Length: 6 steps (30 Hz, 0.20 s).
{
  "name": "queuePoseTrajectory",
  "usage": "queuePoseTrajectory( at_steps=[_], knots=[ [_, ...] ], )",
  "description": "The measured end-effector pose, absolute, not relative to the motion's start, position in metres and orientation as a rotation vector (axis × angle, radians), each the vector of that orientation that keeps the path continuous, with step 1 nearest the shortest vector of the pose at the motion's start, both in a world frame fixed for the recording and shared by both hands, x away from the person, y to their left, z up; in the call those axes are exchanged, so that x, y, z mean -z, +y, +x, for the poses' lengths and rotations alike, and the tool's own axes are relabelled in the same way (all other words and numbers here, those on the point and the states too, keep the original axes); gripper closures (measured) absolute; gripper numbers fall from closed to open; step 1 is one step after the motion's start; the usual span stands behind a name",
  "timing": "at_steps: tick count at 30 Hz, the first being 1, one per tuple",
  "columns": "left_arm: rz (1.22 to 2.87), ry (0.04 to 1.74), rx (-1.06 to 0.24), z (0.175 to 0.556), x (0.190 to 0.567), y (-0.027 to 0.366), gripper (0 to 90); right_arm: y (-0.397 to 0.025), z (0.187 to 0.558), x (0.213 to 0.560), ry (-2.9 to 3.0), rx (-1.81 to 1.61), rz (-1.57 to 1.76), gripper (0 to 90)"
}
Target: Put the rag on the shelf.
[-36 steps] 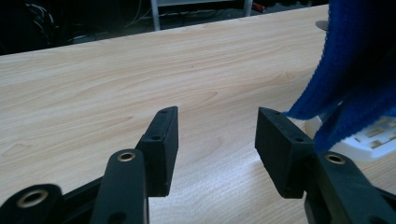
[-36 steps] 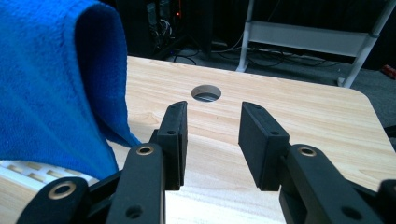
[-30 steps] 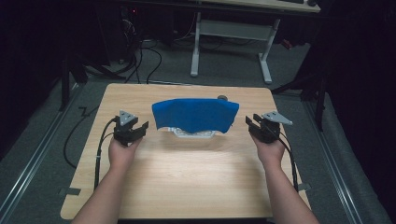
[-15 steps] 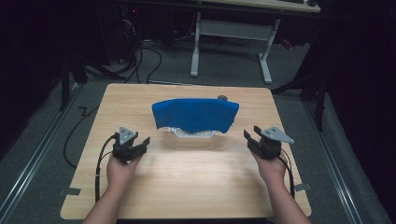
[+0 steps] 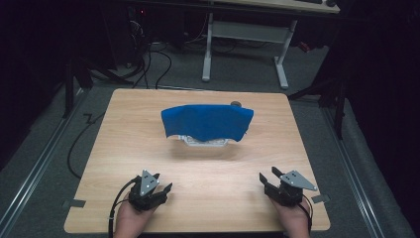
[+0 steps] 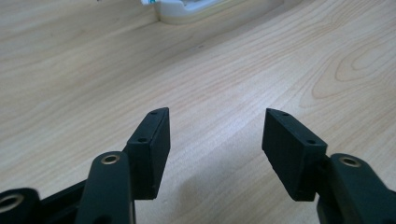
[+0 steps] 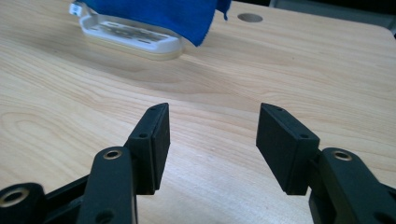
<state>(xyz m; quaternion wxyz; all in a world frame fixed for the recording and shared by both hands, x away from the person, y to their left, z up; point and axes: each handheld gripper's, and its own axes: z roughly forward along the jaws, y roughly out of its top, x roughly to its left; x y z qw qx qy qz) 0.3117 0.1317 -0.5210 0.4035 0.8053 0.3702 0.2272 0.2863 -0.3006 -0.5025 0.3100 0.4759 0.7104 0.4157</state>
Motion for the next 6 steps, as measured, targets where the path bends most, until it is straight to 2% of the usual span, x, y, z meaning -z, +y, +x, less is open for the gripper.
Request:
queuePoseTrajectory(
  at_steps=[6],
  knots=[
    [2.005,0.992,-0.533,0.3193,0.5239,0.1393,41.8,-0.2982,0.2863,0.5043,1.876,-1.074,1.258,45.0]
  ],
)
